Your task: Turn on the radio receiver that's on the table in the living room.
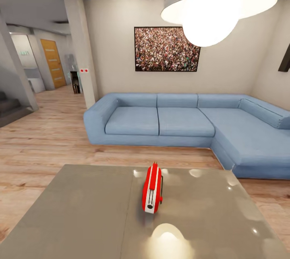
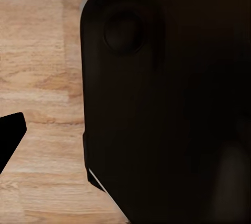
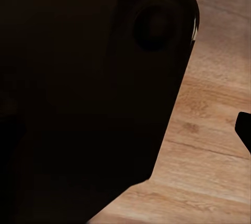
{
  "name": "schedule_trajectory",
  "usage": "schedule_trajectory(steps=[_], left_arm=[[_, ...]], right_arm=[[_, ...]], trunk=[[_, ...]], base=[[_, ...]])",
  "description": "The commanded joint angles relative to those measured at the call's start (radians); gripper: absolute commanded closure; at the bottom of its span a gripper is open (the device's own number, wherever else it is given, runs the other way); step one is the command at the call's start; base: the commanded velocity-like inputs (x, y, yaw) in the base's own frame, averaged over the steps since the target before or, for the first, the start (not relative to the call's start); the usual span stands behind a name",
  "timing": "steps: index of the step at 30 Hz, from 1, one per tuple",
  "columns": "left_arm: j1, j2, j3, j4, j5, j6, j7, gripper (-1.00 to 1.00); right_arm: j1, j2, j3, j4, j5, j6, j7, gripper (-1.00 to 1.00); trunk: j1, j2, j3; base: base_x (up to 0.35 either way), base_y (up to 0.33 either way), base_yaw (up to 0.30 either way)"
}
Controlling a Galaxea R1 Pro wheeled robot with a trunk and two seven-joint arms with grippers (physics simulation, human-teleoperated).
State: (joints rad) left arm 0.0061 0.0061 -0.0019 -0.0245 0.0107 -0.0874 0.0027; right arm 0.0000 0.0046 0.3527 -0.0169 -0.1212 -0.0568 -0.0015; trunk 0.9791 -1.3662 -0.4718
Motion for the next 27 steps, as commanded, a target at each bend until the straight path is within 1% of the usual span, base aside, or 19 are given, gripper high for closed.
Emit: schedule_trajectory(steps=[1,19,27], left_arm=[[0.0,0.0,0.0,0.0,0.0,0.0,0.0,-1.0],[0.0,0.0,0.0,0.0,0.0,0.0,0.0,-1.0],[0.0,0.0,0.0,0.0,0.0,0.001,0.0,-1.0]], right_arm=[[0.0,0.0,0.0,0.0,0.0,0.0,0.0,-1.0],[0.0,-0.001,-0.004,0.0,0.0,0.004,0.0,-1.0],[0.0,0.0,0.0,0.0,0.0,0.002,0.0,-1.0]], trunk=[[-0.004,0.007,0.003],[-0.073,0.133,0.059],[-0.104,0.189,0.074]], base=[[0.0,0.0,0.0],[0.0,0.0,0.0],[0.0,0.0,0.0]])
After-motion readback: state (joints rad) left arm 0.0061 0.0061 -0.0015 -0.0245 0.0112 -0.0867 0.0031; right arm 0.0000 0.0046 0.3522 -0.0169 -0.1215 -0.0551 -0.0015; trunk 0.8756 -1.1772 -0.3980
